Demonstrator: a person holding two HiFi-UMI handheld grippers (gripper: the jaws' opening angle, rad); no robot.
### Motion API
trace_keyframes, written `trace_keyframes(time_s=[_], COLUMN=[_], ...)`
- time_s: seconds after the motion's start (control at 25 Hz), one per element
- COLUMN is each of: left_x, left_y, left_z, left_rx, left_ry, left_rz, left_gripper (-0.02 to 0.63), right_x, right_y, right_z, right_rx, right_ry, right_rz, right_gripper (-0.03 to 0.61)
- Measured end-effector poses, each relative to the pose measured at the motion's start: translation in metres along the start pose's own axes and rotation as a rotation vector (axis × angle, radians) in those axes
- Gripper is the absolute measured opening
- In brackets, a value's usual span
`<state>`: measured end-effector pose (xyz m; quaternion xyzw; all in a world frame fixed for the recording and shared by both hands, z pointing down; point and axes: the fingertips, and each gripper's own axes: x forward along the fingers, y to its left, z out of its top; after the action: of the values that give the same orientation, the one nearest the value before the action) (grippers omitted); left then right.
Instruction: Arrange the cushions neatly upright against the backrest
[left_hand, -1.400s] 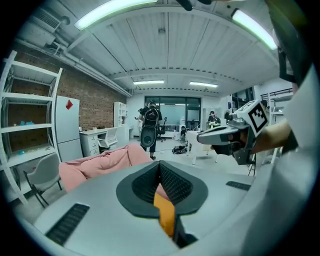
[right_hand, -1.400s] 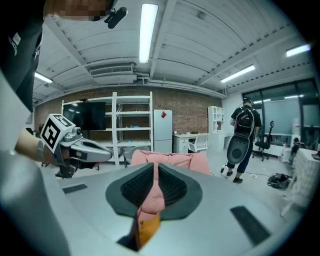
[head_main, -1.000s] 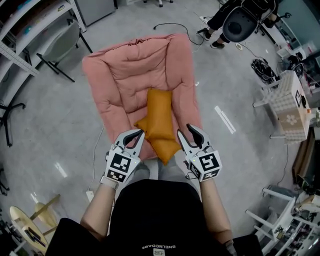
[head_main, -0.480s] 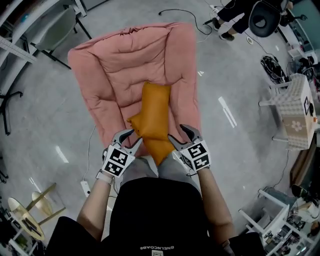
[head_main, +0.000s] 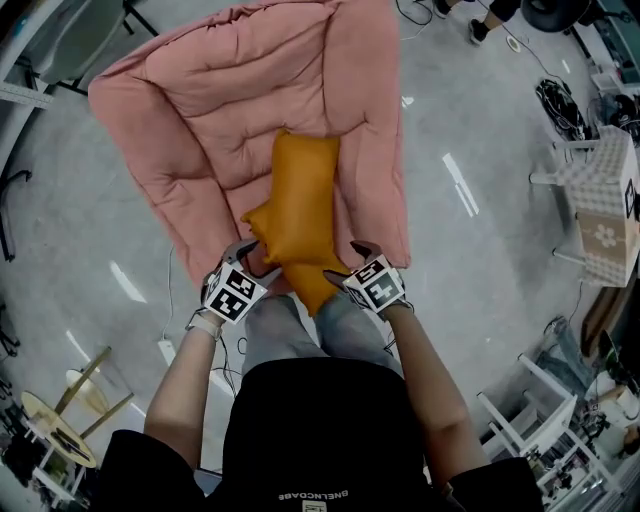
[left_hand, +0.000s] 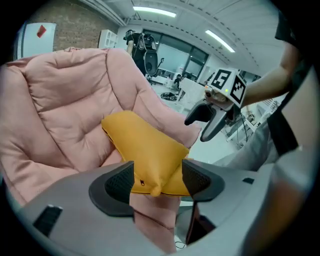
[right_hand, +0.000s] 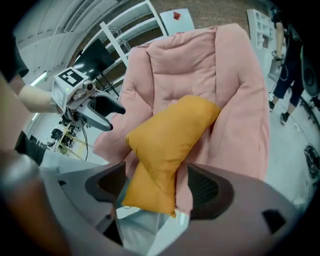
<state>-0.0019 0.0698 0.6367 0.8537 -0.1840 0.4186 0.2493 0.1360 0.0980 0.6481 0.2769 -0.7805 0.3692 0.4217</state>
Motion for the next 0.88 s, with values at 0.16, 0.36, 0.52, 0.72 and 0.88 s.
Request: trace_keyframes(time_s=[0.16, 0.36, 0.52, 0.72, 0.88], left_x=[0.03, 0.056, 0.065, 0.065, 0.055], left_y=[0.002, 0.007, 0.011, 0.008, 0.001], left_z=[-0.023, -0.056, -0.063, -0.052, -0.038], left_rx=[-0.025, -0.008, -0.031, -0.019, -0.045], left_ry=[0.079, 0.216, 0.21, 0.195, 0.167], left_rz=[-0.037, -0.045, -0.032, -0.05, -0.062], left_gripper=[0.309, 0.316, 0.314, 0.237, 0.188], right_x=[0.029, 0.066, 0.082, 0.078, 0.059], right_y=[-0.005, -0.009, -0.006, -0.007, -0.004], right_z=[-0.021, -0.028, -0.029, -0.022, -0.012], right_rx=[0.033, 0.037, 0.083, 0.067, 0.07], right_ry=[0.044, 0.088, 0.097, 0.065, 0.016], right_rz=[0.018, 0.032, 0.059, 0.055, 0.043], right_gripper=[0.374, 0.374, 0.371, 0.301, 0.255])
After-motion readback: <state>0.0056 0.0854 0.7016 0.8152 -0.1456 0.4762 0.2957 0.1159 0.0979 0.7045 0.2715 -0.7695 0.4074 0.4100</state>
